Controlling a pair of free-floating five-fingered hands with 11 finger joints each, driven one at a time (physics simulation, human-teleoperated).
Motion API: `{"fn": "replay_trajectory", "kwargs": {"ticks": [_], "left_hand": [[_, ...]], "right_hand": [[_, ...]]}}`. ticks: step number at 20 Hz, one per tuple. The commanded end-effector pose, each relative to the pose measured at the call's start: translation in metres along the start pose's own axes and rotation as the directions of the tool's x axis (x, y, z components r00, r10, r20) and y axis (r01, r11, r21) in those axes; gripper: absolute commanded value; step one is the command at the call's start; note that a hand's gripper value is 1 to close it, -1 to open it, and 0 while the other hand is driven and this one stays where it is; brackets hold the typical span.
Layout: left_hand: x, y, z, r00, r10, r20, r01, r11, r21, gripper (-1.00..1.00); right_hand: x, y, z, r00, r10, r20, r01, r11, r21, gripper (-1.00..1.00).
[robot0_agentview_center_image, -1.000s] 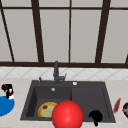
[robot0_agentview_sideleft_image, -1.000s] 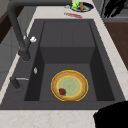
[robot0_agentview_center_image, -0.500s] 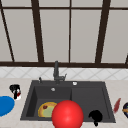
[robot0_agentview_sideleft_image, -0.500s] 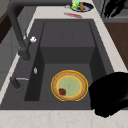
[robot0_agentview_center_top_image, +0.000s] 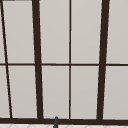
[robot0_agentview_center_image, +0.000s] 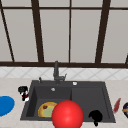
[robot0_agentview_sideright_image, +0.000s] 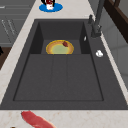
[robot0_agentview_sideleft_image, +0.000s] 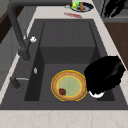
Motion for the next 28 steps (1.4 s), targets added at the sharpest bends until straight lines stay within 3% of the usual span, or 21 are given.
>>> {"fn": "replay_trajectory", "kwargs": {"ticks": [1, 7, 13, 19, 22, 28], "left_hand": [[0.001, -0.006, -0.029, 0.9997, -0.002, -0.023, 0.001, 0.9993, -0.036, 1.0], [-0.002, -0.021, -0.073, 0.9995, 0.001, -0.032, -0.003, 0.9989, -0.046, 1.0], [-0.011, -0.05, -0.117, 0.9994, -0.005, -0.036, 0.003, 0.9984, -0.057, 1.0], [-0.032, -0.092, -0.161, 0.9988, -0.012, -0.047, 0.009, 0.9975, -0.07, 1.0], [-0.044, -0.114, -0.184, 0.9982, -0.036, -0.047, 0.032, 0.997, -0.07, 1.0], [-0.082, -0.15, -0.223, 0.9978, -0.049, -0.044, 0.046, 0.9962, -0.074, 1.0]], "right_hand": [[0.0, 0.0, 0.0, 1.0, 0.0, 0.0, 0.0, 1.0, 0.0, 0.0], [0.0, 0.0, 0.0, 1.0, 0.0, 0.0, 0.0, 1.0, 0.0, 0.0], [0.0, 0.0, 0.0, 1.0, 0.0, 0.0, 0.0, 1.0, 0.0, 0.0], [0.0, 0.0, 0.0, 1.0, 0.0, 0.0, 0.0, 1.0, 0.0, 0.0], [0.0, 0.0, 0.0, 1.0, 0.0, 0.0, 0.0, 1.0, 0.0, 0.0], [0.0, 0.0, 0.0, 1.0, 0.0, 0.0, 0.0, 1.0, 0.0, 0.0]]}}
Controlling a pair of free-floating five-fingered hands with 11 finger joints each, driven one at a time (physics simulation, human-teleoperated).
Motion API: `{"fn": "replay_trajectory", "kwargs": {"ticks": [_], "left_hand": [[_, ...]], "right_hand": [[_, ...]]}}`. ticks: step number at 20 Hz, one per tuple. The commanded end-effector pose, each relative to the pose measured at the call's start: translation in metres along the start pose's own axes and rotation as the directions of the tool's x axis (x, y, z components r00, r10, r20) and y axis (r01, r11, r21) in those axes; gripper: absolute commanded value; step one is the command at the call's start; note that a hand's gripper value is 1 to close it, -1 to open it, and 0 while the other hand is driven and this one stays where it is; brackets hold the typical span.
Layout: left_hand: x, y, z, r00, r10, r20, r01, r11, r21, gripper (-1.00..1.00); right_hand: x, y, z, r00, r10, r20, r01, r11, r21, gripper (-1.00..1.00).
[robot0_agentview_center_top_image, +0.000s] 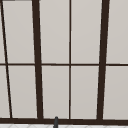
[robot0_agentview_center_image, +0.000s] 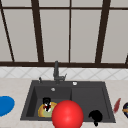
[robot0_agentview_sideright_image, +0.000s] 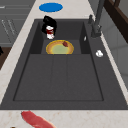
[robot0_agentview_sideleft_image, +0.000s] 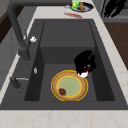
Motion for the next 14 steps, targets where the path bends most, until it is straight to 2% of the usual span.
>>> {"fn": "replay_trajectory", "kwargs": {"ticks": [1, 3, 5, 7, 10, 14], "left_hand": [[-0.023, -0.02, -0.025, 0.9991, -0.041, -0.013, 0.041, 0.9986, -0.034, 1.0], [-0.041, -0.029, -0.033, 0.9986, -0.053, -0.009, 0.053, 0.9986, -0.007, 1.0], [-0.058, -0.038, -0.042, 0.9986, -0.053, -0.005, 0.053, 0.9986, -0.004, 1.0], [-0.072, -0.047, -0.052, 0.9981, -0.061, -0.003, 0.061, 0.9981, -0.008, 1.0], [-0.096, -0.063, -0.052, 0.9993, -0.038, 0.005, 0.038, 0.9991, -0.017, 1.0], [-0.129, -0.083, -0.055, 0.9994, -0.034, -0.012, 0.033, 0.999, -0.031, 1.0]], "right_hand": [[0.0, 0.0, 0.0, 1.0, 0.0, 0.0, 0.0, 1.0, 0.0, 0.0], [0.0, 0.0, 0.0, 1.0, 0.0, 0.0, 0.0, 1.0, 0.0, 0.0], [0.0, 0.0, 0.0, 1.0, 0.0, 0.0, 0.0, 1.0, 0.0, 0.0], [0.0, 0.0, 0.0, 1.0, 0.0, 0.0, 0.0, 1.0, 0.0, 0.0], [0.0, 0.0, 0.0, 1.0, 0.0, 0.0, 0.0, 1.0, 0.0, 0.0], [0.0, 0.0, 0.0, 1.0, 0.0, 0.0, 0.0, 1.0, 0.0, 0.0]]}}
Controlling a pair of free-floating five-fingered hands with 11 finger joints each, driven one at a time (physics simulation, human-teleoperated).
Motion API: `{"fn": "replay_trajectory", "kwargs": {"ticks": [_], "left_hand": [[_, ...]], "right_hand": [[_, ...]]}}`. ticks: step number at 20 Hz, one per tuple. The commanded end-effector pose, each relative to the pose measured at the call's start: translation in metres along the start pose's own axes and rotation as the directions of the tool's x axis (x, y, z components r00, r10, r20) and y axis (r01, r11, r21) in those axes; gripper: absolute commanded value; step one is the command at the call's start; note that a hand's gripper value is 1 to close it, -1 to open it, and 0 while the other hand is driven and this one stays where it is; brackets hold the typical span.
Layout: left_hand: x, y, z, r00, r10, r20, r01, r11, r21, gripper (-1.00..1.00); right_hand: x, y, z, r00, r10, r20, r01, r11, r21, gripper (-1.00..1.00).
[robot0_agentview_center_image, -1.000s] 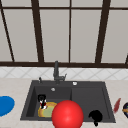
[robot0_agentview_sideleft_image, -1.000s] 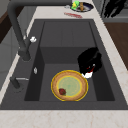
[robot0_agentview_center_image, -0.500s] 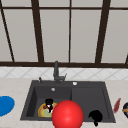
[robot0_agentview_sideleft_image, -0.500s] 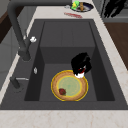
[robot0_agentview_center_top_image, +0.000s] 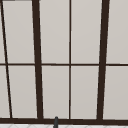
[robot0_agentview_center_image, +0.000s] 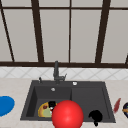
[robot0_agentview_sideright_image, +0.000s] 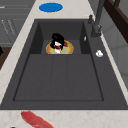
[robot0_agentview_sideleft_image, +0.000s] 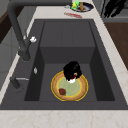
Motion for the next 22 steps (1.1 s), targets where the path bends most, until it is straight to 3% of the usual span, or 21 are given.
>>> {"fn": "replay_trajectory", "kwargs": {"ticks": [1, 3, 4, 7, 9, 11, 12, 13, 14, 15, 16, 17, 18, 22], "left_hand": [[-0.03, -0.017, 0.002, 0.9996, -0.027, -0.009, 0.027, 0.999, -0.036, 1.0], [-0.048, -0.021, 0.004, 0.9999, -0.009, 0.005, 0.009, 0.9984, -0.055, 1.0], [-0.048, -0.016, 0.007, 0.9996, 0.002, 0.03, 0.0, 0.9988, -0.049, 1.0], [-0.051, -0.008, 0.013, 0.9943, 0.044, 0.097, -0.04, 0.9981, -0.046, 1.0], [-0.048, -0.009, 0.016, 0.9916, 0.039, 0.123, -0.034, 0.9986, -0.041, 1.0], [-0.028, -0.02, 0.014, 0.9922, 0.027, 0.122, -0.025, 0.9995, -0.018, 1.0], [-0.023, -0.016, 0.012, 0.9924, 0.072, 0.1, -0.07, 0.9973, -0.019, 1.0], [-0.018, -0.015, 0.012, 0.9921, 0.072, 0.103, -0.071, 0.9974, -0.012, 1.0], [-0.017, -0.011, 0.016, 0.9927, 0.055, 0.107, -0.056, 0.9984, 0.004, -1.0], [-0.013, -0.005, 0.016, 0.996, 0.037, 0.081, -0.039, 0.9989, 0.026, -1.0], [-0.015, -0.003, 0.017, 0.9959, 0.032, 0.085, -0.034, 0.9991, 0.024, -1.0], [-0.006, 0.0, 0.019, 0.9945, -0.002, 0.105, -0.002, 0.9994, 0.035, -1.0], [-0.001, 0.006, 0.02, 0.9933, -0.01, 0.115, 0.007, 0.9994, 0.033, -1.0], [0.005, 0.026, 0.028, 0.9938, 0.028, 0.107, -0.028, 0.9996, -0.001, -1.0]], "right_hand": [[0.0, 0.0, 0.0, 1.0, 0.0, 0.0, 0.0, 1.0, 0.0, 0.0], [0.0, 0.0, 0.0, 1.0, 0.0, 0.0, 0.0, 1.0, 0.0, 0.0], [0.0, 0.0, 0.0, 1.0, 0.0, 0.0, 0.0, 1.0, 0.0, 0.0], [0.0, 0.0, 0.0, 1.0, 0.0, 0.0, 0.0, 1.0, 0.0, 0.0], [0.0, 0.0, 0.0, 1.0, 0.0, 0.0, 0.0, 1.0, 0.0, 0.0], [0.0, 0.0, 0.0, 1.0, 0.0, 0.0, 0.0, 1.0, 0.0, 0.0], [0.0, 0.0, 0.0, 1.0, 0.0, 0.0, 0.0, 1.0, 0.0, 0.0], [0.0, 0.0, 0.0, 1.0, 0.0, 0.0, 0.0, 1.0, 0.0, 0.0], [0.0, 0.0, 0.0, 1.0, 0.0, 0.0, 0.0, 1.0, 0.0, 0.0], [0.0, 0.0, 0.0, 1.0, 0.0, 0.0, 0.0, 1.0, 0.0, 0.0], [0.0, 0.0, 0.0, 1.0, 0.0, 0.0, 0.0, 1.0, 0.0, 0.0], [0.0, 0.0, 0.0, 1.0, 0.0, 0.0, 0.0, 1.0, 0.0, 0.0], [0.0, 0.0, 0.0, 1.0, 0.0, 0.0, 0.0, 1.0, 0.0, 0.0], [0.0, 0.0, 0.0, 1.0, 0.0, 0.0, 0.0, 1.0, 0.0, 0.0]]}}
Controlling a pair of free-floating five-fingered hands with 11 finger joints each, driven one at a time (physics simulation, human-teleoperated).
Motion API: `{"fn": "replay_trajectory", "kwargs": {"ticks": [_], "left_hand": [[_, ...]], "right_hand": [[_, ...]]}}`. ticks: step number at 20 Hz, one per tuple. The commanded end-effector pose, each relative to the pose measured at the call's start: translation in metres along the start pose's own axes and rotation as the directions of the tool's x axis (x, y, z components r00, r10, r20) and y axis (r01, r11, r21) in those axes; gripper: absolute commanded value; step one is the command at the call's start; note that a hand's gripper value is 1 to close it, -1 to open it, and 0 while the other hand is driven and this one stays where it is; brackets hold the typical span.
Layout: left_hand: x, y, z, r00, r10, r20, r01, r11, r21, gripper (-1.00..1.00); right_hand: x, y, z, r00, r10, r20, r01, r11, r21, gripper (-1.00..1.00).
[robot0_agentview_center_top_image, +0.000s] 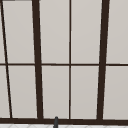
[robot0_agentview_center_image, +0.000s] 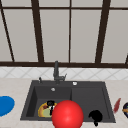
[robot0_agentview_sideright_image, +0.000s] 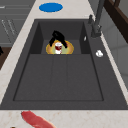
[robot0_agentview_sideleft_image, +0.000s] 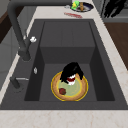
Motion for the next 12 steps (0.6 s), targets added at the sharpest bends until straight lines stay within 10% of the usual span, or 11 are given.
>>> {"fn": "replay_trajectory", "kwargs": {"ticks": [1, 12], "left_hand": [[0.016, 0.023, 0.006, 0.9984, -0.056, 0.004, 0.056, 0.9984, 0.002, -1.0], [0.034, 0.051, 0.058, 0.9976, -0.062, 0.03, 0.062, 0.9979, 0.017, -1.0]], "right_hand": [[0.0, 0.0, 0.0, 1.0, 0.0, 0.0, 0.0, 1.0, 0.0, 0.0], [0.0, 0.0, 0.0, 1.0, 0.0, 0.0, 0.0, 1.0, 0.0, 0.0]]}}
